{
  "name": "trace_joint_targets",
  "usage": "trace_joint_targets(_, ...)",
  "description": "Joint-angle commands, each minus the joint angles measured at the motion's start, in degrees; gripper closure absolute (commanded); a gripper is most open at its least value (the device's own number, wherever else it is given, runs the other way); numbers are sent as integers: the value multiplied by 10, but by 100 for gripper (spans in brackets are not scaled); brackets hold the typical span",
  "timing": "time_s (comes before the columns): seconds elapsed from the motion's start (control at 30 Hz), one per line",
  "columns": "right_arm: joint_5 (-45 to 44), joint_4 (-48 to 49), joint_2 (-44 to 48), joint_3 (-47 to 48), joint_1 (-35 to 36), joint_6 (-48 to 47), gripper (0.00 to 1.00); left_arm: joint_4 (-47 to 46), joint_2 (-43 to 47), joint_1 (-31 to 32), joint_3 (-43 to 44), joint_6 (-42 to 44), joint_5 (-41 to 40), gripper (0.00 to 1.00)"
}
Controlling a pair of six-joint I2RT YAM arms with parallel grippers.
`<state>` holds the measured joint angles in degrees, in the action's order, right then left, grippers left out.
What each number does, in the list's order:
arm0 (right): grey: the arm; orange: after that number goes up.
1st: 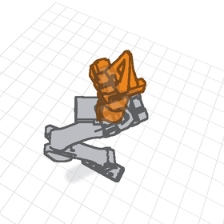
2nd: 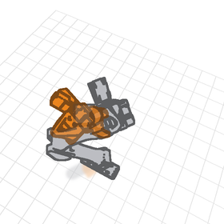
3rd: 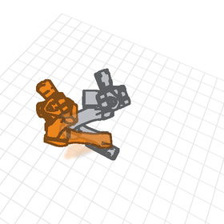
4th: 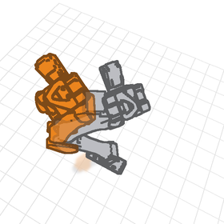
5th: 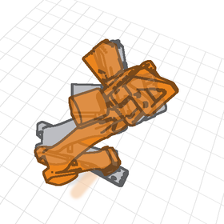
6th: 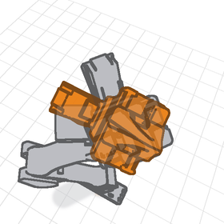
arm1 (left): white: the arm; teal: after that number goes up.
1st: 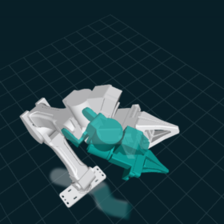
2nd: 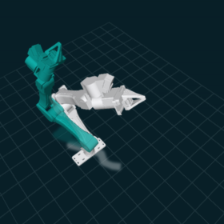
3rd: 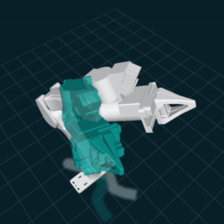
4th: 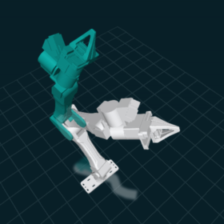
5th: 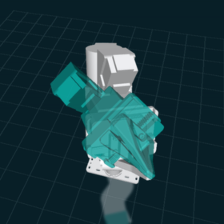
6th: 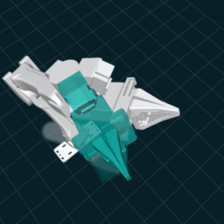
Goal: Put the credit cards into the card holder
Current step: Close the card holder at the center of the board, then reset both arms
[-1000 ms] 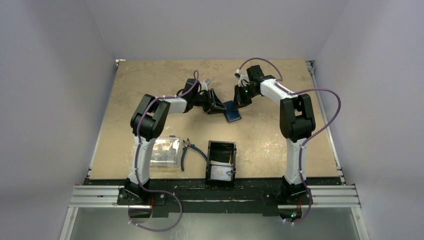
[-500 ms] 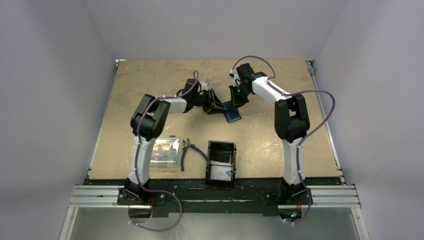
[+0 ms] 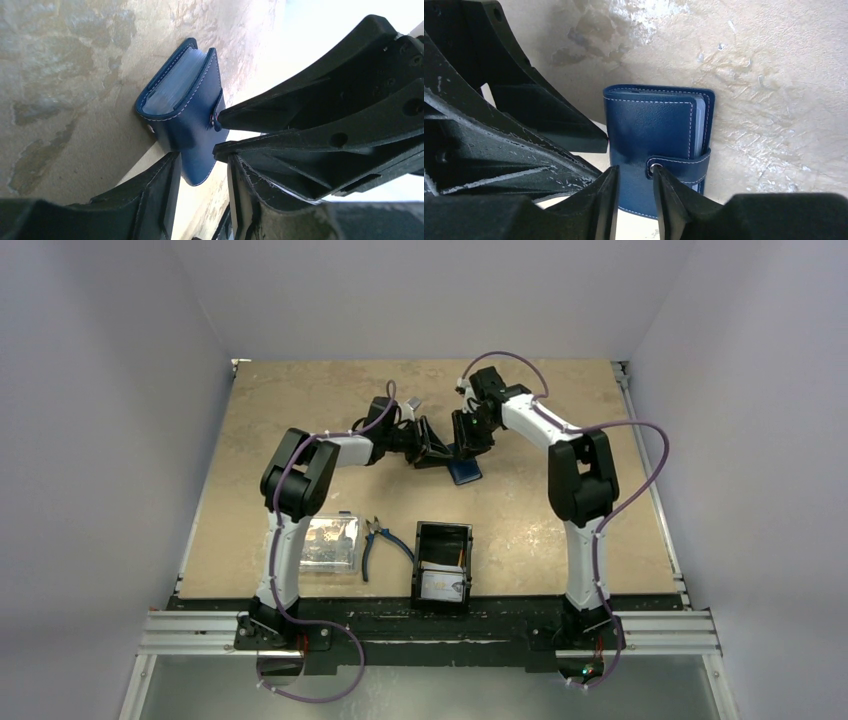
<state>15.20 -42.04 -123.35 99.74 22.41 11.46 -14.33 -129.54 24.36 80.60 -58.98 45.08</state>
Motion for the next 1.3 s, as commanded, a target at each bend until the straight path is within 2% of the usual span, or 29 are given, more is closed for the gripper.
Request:
trace_joint_targets(0.0, 112, 74, 20, 14, -9, 15, 58, -14, 22, 2, 5, 18, -1, 57)
trace_joint_targets(0.17, 110, 117, 130, -44, -48, 32, 52, 98, 67, 1, 37, 114, -42, 55)
trace_joint_targets(0.43, 57, 213, 410, -281, -122, 49, 47, 131, 123, 30, 64, 148, -30, 54)
trace_joint_targets(0.6, -25, 212, 610, -363, -123, 48, 30, 142, 219, 66, 61, 212, -71, 53)
trace_joint_targets(0.67, -51, 196, 685, -370, -123, 52, 23, 142, 290, 73, 44, 240, -100, 52)
trace_joint_targets(0.77, -78, 162, 777, -356, -137, 64, 17, 142, 388, 75, 15, 262, -145, 50)
trace_joint_targets(0.9, -113, 132, 863, -323, -123, 78, 10, 141, 523, 75, -17, 291, -233, 46)
trace_joint_targets(0.97, -148, 108, 888, -299, -123, 88, 2, 137, 581, 74, -28, 303, -275, 44)
trace_joint_targets(1.17, -231, 43, 930, -234, -123, 66, 1, 141, 708, 75, -37, 331, -385, 40)
trace_joint_targets(1.27, -254, 34, 955, -214, -123, 56, 1, 142, 746, 75, -37, 339, -411, 38)
